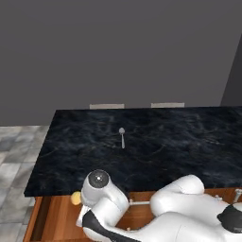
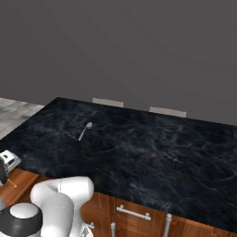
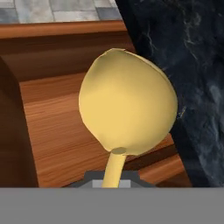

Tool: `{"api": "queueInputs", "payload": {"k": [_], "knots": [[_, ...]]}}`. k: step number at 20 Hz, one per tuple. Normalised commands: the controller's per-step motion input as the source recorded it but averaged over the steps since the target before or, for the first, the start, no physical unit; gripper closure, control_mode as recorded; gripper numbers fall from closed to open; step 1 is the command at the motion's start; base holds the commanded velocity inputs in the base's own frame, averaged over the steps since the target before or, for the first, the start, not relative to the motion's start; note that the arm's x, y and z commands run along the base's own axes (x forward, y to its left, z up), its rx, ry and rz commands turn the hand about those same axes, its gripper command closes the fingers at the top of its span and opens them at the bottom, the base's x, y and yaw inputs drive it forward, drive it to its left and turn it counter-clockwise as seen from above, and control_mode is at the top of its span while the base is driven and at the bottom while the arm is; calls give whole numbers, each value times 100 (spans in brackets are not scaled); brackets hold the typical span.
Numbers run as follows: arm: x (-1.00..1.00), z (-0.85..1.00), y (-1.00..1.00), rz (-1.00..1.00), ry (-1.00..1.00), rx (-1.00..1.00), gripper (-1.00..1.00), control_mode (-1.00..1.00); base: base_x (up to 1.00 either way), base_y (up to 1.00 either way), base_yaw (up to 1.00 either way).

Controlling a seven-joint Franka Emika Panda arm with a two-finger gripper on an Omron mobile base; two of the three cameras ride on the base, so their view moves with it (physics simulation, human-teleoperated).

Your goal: Organize the utensils by type. Pick up the wooden spoons from the counter and place them in the open cabinet. Then pick up the metallic utensils from the counter and place them in the open drawer.

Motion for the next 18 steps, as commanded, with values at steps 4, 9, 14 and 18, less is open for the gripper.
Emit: {"api": "queueInputs", "payload": {"k": [4, 9, 14, 18], "knots": [[0, -8, 37, 0, 20, 0, 100, -100, 0, 0, 0], [6, -13, 21, 0, 11, 0, 100, -100, 0, 0, 0], [2, -18, 19, 0, 14, 0, 100, -100, 0, 0, 0], [-5, -15, 9, 0, 14, 0, 100, -100, 0, 0, 0]]}}
